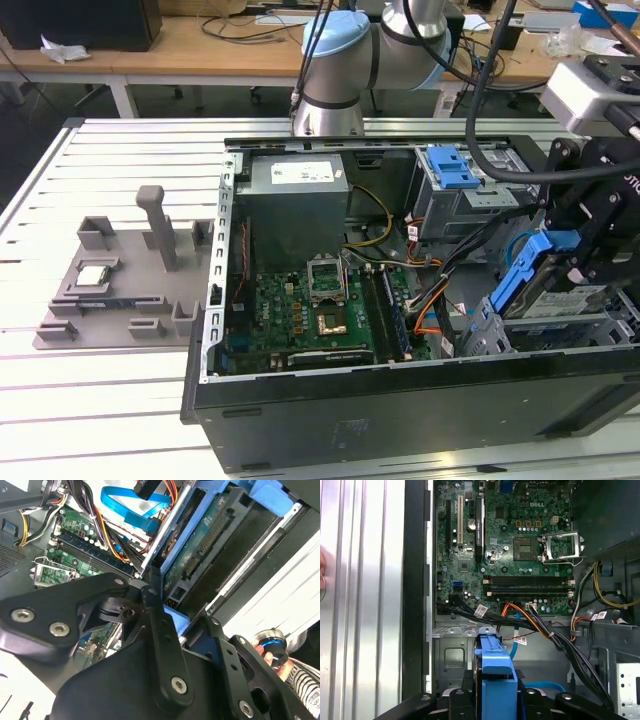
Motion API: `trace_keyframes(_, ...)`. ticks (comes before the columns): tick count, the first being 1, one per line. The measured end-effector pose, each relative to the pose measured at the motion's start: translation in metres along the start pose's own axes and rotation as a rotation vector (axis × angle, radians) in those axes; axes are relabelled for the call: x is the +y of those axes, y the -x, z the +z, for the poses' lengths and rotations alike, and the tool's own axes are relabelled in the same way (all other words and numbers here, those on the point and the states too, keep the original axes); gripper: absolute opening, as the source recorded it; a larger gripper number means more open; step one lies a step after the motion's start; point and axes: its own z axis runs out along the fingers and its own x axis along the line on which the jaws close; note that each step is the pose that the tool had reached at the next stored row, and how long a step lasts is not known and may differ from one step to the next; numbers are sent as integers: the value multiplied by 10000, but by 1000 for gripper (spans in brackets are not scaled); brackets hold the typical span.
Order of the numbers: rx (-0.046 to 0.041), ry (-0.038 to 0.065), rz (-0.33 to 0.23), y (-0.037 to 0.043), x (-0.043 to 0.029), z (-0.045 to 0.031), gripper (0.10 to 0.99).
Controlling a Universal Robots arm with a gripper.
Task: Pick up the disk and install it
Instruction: 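Insert the disk into the insertion slot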
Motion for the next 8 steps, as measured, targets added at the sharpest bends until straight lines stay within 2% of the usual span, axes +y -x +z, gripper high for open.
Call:
trace_keyframes(1,-1,0,0,0,0,1,443)
trace_keyframes(4,0,-1,0,0,0,1,443)
trace_keyframes(5,0,0,0,0,0,1,427)
trace_keyframes(7,0,0,0,0,0,2,298)
trace_keyframes(8,0,0,0,0,0,2,298)
